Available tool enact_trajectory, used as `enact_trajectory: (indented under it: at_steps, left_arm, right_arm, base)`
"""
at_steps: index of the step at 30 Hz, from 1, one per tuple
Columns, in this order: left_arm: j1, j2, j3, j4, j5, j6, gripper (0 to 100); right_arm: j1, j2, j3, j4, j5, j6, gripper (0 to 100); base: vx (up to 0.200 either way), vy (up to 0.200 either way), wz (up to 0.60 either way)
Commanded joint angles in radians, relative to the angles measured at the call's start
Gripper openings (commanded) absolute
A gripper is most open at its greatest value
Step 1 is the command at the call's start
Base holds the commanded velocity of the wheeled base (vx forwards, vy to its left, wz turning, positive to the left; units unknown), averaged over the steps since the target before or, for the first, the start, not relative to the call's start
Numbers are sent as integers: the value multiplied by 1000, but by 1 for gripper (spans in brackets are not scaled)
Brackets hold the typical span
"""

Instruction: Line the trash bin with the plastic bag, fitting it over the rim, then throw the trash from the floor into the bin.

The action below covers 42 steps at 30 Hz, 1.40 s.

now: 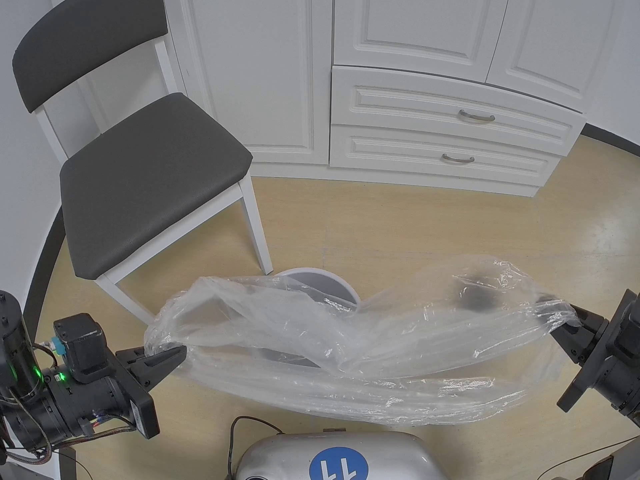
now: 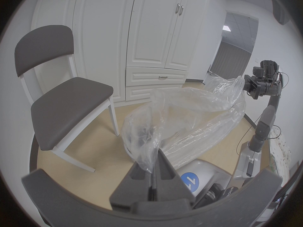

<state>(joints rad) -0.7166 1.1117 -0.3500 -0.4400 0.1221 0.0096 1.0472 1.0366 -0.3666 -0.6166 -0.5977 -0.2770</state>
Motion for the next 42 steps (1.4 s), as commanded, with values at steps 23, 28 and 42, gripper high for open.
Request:
enact_trajectory:
  at_steps: [23,28,42]
  left_arm:
    - [-73,194,-33,-296,-22,7,0]
    - [-80,223,-144,-290,-79,9,0]
    - [-101,384,-208,-451,-144,20,0]
  right_arm:
    - [-21,181,-61,-6,90,29,0]
    - [-42,289,-161,-14,145,29,0]
    - [-19,514,-187,-292,220,295,0]
  base:
    - [0,0,0]
    - [0,0,0]
    - [0,0,0]
